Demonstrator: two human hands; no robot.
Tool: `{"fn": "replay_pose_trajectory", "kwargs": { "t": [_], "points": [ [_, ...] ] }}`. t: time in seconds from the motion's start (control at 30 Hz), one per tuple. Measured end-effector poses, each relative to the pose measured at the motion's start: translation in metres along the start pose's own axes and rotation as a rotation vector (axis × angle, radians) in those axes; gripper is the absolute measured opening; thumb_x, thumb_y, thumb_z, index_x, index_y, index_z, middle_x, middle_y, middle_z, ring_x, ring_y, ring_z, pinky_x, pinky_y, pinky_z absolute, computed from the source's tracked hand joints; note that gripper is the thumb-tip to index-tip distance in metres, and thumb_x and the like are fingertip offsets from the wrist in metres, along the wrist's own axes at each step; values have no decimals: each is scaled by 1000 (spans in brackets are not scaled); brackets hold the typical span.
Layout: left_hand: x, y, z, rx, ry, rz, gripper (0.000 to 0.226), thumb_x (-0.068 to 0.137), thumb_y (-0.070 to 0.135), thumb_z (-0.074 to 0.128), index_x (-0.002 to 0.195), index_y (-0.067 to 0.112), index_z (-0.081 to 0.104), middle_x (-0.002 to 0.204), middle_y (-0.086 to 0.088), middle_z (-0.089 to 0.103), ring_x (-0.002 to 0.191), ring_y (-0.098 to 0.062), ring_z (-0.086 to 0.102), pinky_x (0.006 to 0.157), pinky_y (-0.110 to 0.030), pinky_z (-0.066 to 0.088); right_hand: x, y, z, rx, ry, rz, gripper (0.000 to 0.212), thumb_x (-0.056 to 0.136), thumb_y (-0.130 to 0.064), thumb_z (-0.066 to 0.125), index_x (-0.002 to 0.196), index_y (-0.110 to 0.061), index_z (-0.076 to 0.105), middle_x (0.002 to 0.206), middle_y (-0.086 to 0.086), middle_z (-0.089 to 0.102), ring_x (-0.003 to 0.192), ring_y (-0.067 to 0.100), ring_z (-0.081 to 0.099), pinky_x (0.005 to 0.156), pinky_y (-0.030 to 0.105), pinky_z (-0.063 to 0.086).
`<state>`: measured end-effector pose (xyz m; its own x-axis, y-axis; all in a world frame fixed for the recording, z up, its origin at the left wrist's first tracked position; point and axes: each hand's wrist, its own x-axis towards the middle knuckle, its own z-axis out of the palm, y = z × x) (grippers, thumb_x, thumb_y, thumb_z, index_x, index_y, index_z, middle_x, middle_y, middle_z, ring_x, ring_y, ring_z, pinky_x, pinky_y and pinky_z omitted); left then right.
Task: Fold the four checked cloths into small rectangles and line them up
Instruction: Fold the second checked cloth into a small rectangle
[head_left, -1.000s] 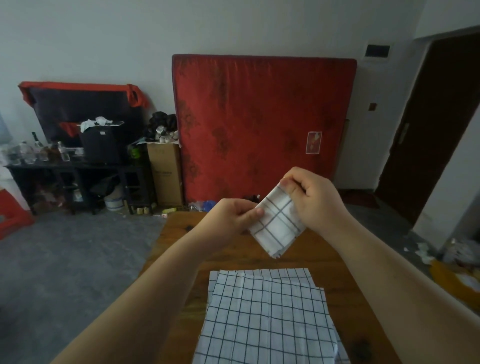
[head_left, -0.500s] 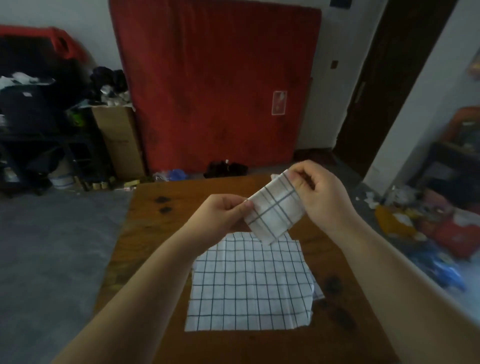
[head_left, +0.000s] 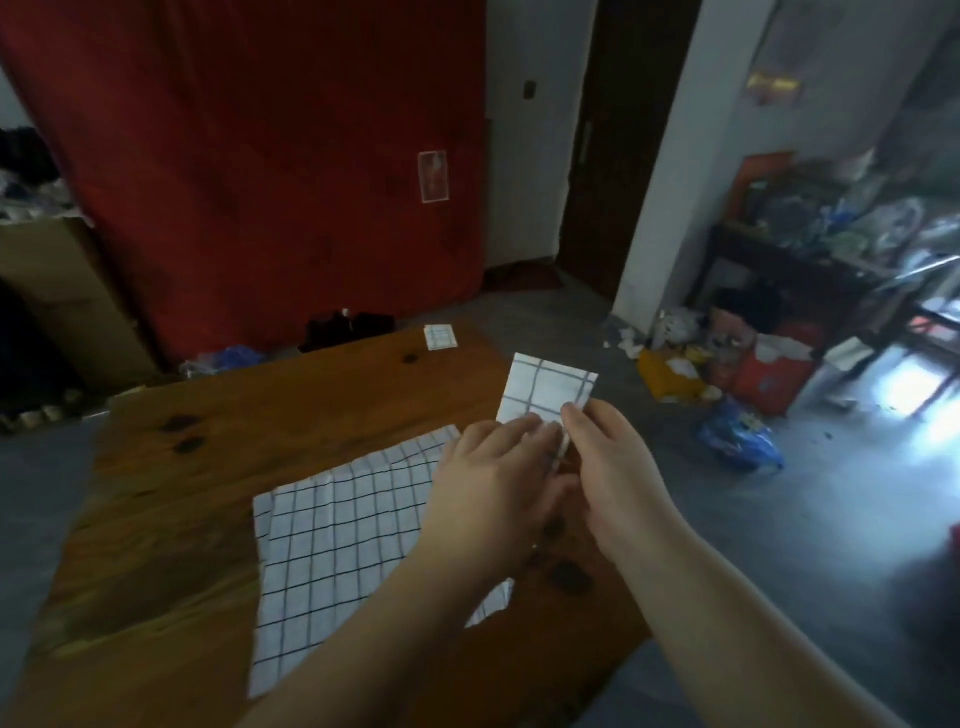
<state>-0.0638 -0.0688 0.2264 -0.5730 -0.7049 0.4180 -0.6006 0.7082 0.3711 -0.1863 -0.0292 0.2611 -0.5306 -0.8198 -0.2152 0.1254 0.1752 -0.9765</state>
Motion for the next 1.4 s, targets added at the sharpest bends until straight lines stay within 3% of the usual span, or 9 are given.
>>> {"fn": "replay_pose_trajectory", "kwargs": {
  "t": [0.1,0.27,0.4,0.57,0.77,0.9,1.07,1.27,1.4],
  "points": [
    [18,41,25,-144,-44,14,44,100,52,33,136,39,56,144,17,53,134,-6,40,113,-38,37,13,6,-62,55,85,8,20,106,-30,52,117,-28,68,111,1,75,100,20,74,89,47,61],
    [64,128,76,-475,-48,-235,51,95,46,59,143,39,42,138,27,41,130,4,35,107,-26,37,30,12,-188,28,164,-52,18,105,-25,54,112,-27,70,102,0,78,94,19,76,89,50,61],
    [102,205,120,-852,-348,-409,55,96,53,57,145,32,45,125,15,61,105,-4,63,86,-23,52,37,14,-296,29,202,-88,18,105,-22,54,109,-27,71,99,0,79,94,20,76,89,51,60],
    [133,286,186,-1116,-641,-374,26,101,32,56,120,21,70,109,0,76,100,-18,74,86,-38,61,53,24,-419,-38,277,-99,19,106,-21,52,106,-20,71,95,4,78,89,21,76,86,51,62],
    [168,349,266,-1115,-622,-466,18,99,22,62,108,12,74,102,-9,77,100,-32,73,90,-51,60,78,35,-510,-53,321,-47,18,107,-21,51,111,-16,68,92,0,75,83,12,75,70,26,60],
    [208,365,318,-1119,-544,-570,16,99,25,62,103,15,74,95,-5,78,94,-28,75,84,-48,62,116,47,-543,-29,334,12,15,105,-21,56,114,-22,68,101,-4,76,98,18,74,82,34,64],
    [278,368,386,-1139,-519,-542,15,99,20,64,97,10,74,96,-19,76,82,-28,70,74,-43,62,197,45,-576,-137,393,42,8,102,-20,62,106,-21,68,97,-2,75,90,15,74,80,35,64],
    [407,352,442,-1178,-541,-545,16,99,27,64,103,16,74,94,-7,76,78,-15,71,62,-29,61,342,16,-599,-208,419,10,7,100,-14,62,102,-16,69,92,5,75,85,20,73,76,37,64],
    [498,328,457,-1171,-532,-535,14,96,18,68,109,18,70,96,2,77,82,-12,74,70,-36,64,441,-9,-597,-194,378,-32,8,101,-14,61,102,-16,69,93,3,75,87,23,73,74,37,64]
  ]
}}
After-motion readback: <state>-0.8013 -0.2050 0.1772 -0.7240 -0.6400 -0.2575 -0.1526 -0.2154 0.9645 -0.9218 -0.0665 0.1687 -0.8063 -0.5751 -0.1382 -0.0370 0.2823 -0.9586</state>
